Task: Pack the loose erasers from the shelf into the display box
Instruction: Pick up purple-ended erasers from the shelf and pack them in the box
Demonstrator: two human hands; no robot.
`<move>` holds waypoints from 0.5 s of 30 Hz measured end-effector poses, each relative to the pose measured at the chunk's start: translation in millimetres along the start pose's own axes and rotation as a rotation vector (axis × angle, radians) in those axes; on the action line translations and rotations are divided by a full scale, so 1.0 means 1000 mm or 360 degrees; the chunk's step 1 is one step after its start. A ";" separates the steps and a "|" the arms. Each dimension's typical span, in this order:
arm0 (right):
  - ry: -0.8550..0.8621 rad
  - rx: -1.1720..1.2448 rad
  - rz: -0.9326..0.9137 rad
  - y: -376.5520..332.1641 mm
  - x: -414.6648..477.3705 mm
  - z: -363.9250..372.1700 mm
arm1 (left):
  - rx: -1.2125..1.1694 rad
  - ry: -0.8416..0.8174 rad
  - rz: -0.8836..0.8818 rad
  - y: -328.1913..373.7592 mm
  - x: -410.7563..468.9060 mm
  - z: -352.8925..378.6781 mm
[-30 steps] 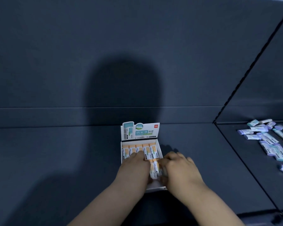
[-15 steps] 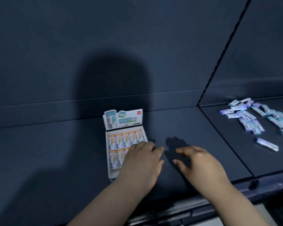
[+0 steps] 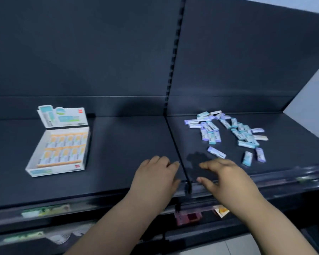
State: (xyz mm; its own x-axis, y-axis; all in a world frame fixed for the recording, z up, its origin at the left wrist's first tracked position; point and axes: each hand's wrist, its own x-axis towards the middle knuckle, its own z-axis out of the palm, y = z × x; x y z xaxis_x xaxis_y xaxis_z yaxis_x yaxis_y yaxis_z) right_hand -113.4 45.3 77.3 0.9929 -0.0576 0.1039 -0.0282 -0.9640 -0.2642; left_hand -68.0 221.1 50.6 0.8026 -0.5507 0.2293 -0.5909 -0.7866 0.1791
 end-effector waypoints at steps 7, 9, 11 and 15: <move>-0.0025 0.0081 0.0032 0.062 -0.005 -0.011 | -0.0001 -0.0134 0.0015 0.051 0.026 0.021; -0.0021 0.0094 0.0051 0.076 0.000 -0.012 | -0.0016 -0.0166 0.0025 0.059 0.038 0.028; -0.0021 0.0089 0.0064 0.087 0.007 -0.013 | -0.0016 -0.0185 0.0037 0.063 0.051 0.033; -0.0011 0.0083 0.0130 0.110 0.027 -0.020 | -0.0042 -0.0173 0.0052 0.065 0.088 0.039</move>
State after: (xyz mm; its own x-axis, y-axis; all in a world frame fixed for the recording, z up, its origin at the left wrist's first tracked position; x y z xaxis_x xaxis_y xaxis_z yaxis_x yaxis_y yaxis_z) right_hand -92.3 -67.6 70.3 0.9883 -0.1338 0.0734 -0.1035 -0.9413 -0.3213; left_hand -32.9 111.0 45.3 0.7863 -0.6039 0.1304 -0.6175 -0.7611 0.1988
